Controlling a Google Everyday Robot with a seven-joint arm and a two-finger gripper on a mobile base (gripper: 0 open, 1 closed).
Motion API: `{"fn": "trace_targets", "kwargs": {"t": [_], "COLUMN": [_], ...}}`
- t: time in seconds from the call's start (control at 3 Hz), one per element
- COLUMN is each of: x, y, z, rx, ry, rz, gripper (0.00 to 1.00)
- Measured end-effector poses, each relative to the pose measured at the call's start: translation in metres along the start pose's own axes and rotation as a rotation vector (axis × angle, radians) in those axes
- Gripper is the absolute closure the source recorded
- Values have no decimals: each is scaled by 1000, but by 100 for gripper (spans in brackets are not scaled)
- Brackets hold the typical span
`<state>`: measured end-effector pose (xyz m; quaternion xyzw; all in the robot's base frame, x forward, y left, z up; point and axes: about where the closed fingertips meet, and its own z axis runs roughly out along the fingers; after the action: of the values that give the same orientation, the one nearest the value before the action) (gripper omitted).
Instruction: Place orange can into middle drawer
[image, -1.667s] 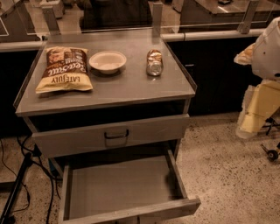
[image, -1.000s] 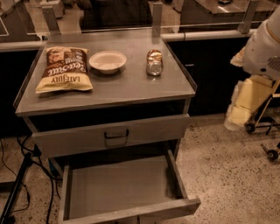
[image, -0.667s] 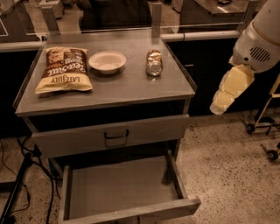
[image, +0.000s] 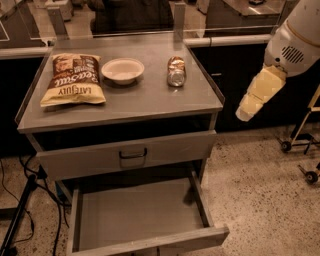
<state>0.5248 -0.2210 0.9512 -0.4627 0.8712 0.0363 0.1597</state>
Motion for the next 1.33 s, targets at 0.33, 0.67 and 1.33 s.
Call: {"fn": "trace_targets", "kwargs": {"t": [0.33, 0.67, 1.33], "x": [-12, -33, -48], "y": [1, -11, -26], "z": [9, 15, 15], "rx": [-11, -14, -8], "ry": [-30, -52, -60], "rz": [87, 197, 273], "gripper": [0, 0, 0]}}
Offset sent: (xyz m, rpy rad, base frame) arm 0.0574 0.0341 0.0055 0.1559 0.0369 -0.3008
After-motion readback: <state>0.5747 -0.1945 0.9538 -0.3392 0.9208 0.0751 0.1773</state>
